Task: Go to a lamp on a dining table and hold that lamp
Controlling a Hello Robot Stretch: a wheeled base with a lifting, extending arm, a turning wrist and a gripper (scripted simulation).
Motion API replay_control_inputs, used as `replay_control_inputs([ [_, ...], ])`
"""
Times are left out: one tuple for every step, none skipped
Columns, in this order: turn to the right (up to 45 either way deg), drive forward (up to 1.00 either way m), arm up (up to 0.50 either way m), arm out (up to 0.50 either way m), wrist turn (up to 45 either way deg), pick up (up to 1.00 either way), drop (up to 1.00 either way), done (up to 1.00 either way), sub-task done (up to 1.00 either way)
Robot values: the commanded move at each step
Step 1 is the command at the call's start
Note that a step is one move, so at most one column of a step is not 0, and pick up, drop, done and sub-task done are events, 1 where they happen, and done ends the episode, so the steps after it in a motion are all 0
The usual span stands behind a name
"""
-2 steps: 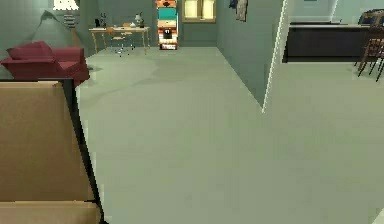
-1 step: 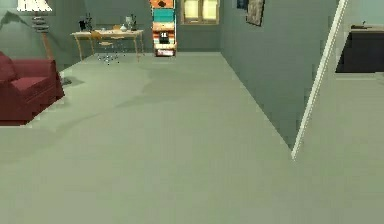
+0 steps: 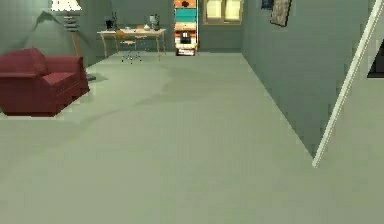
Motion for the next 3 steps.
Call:
replay_control_inputs([
  [0.0, 0.3, 0.0, 0.0, 0.0, 0.0, 0.0, 0.0, 0.0],
  [0.0, 1.0, 0.0, 0.0, 0.0, 0.0, 0.0, 0.0, 0.0],
  [0.0, 1.0, 0.0, 0.0, 0.0, 0.0, 0.0, 0.0, 0.0],
])
